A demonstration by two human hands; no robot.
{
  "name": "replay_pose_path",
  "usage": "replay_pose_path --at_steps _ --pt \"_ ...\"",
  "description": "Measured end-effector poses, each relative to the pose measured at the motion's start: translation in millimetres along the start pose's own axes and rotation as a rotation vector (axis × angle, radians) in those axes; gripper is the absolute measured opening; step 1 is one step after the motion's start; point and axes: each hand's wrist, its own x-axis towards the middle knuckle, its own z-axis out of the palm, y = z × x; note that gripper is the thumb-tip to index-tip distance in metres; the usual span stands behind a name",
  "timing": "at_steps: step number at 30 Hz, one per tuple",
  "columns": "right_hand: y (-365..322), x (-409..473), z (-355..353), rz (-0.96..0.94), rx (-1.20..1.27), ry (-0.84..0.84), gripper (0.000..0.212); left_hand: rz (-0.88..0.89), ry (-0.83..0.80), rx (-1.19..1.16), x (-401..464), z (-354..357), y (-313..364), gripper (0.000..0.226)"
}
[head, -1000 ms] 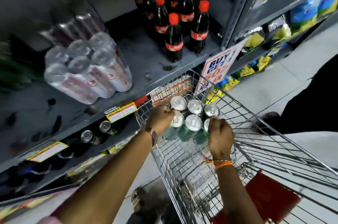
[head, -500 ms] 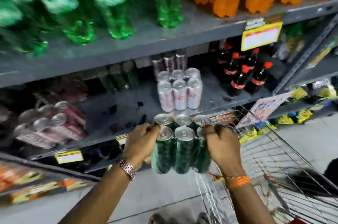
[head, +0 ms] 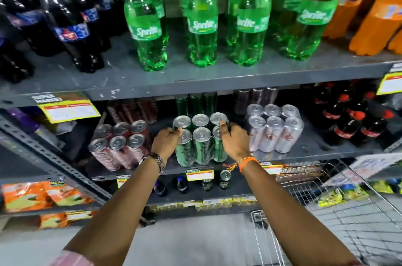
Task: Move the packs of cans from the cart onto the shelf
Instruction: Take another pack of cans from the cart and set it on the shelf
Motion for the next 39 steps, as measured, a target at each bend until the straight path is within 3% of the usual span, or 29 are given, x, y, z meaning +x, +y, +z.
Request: replay_pose_path --at_steps 11,16,18,21,25,30,33,39 --pt "19.2 25.8 39.6 0.001 0.123 -0.005 0.039 0.024 0.026 -0.059 36.8 18.5 -31.6 0.039" --pt "24.3 19.3 34.2 0.117 0.292 -0.081 0.046 -0.111 -0.033 -0.472 23.4 22.4 -46.3 0.030" --pt "29.2 13.2 32.6 0.126 0.352 -0.138 0.043 -0.120 -0.080 -0.556 16.2 23.2 -53.5 0.039" --pt "38.2 1.9 33.6 0.108 0.361 -0.244 0.050 -0.101 -0.113 -0.521 4.9 24.5 -53.2 0.066" --pt "38.6 -0.3 31.6 0.106 0.332 -0.286 0.074 -0.082 -0.061 -0.505 -0.3 30.2 -45.7 0.074" --pt "36.3 2.4 26.9 0.079 0.318 -0.285 0.062 -0.073 -0.067 -0.499 -2.5 33.2 -43.0 0.074" --pt "37.2 -1.7 28.9 0.088 0.316 -0.278 0.061 -0.066 -0.056 -0.476 -7.0 33.6 -43.1 0.066" --pt "36.7 -5.0 26.3 0.085 0.282 -0.271 0.063 -0.072 -0.038 -0.451 -12.4 34.9 -44.0 0.072"
